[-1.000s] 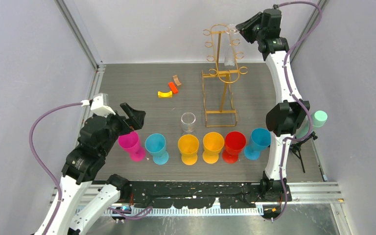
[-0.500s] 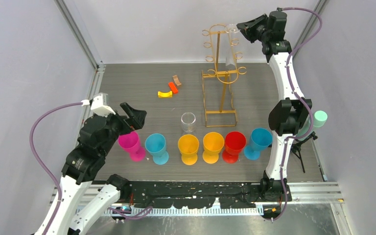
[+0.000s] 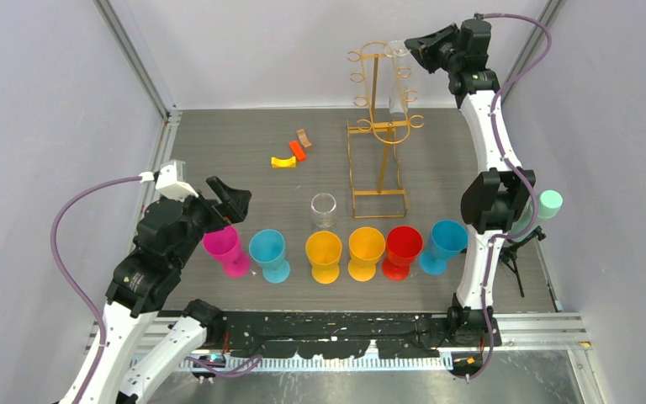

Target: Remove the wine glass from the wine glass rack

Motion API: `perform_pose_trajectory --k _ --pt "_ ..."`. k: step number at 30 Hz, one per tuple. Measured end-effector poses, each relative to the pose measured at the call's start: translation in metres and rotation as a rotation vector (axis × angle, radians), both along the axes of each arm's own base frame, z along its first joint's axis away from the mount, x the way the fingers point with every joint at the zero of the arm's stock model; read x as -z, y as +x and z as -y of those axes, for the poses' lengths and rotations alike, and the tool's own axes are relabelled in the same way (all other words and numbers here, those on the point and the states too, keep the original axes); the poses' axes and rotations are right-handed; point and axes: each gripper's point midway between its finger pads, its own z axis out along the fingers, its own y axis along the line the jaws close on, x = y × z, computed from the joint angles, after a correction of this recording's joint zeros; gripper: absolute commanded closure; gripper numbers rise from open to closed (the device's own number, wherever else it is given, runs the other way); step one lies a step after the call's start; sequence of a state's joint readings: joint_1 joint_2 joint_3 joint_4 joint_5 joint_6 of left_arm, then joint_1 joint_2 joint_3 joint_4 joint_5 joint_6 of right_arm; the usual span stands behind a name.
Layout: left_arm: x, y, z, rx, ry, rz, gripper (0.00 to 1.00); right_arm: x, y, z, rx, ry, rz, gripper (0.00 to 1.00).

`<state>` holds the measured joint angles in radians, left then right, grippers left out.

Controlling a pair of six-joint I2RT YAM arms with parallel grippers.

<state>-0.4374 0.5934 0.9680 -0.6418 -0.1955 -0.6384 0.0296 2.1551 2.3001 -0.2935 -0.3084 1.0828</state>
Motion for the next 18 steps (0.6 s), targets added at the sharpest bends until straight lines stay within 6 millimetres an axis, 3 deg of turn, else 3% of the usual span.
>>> perform_pose_trajectory --k 8,18 --pt "0.001 0.0 -0.001 -0.003 0.002 -0.004 0.0 0.003 0.001 0.013 0.079 -0.027 0.005 1.0" --pt "0.001 -0.001 -0.001 -0.006 0.004 -0.005 0.0 -0.031 -0.01 0.027 0.159 -0.049 0.088 1.0"
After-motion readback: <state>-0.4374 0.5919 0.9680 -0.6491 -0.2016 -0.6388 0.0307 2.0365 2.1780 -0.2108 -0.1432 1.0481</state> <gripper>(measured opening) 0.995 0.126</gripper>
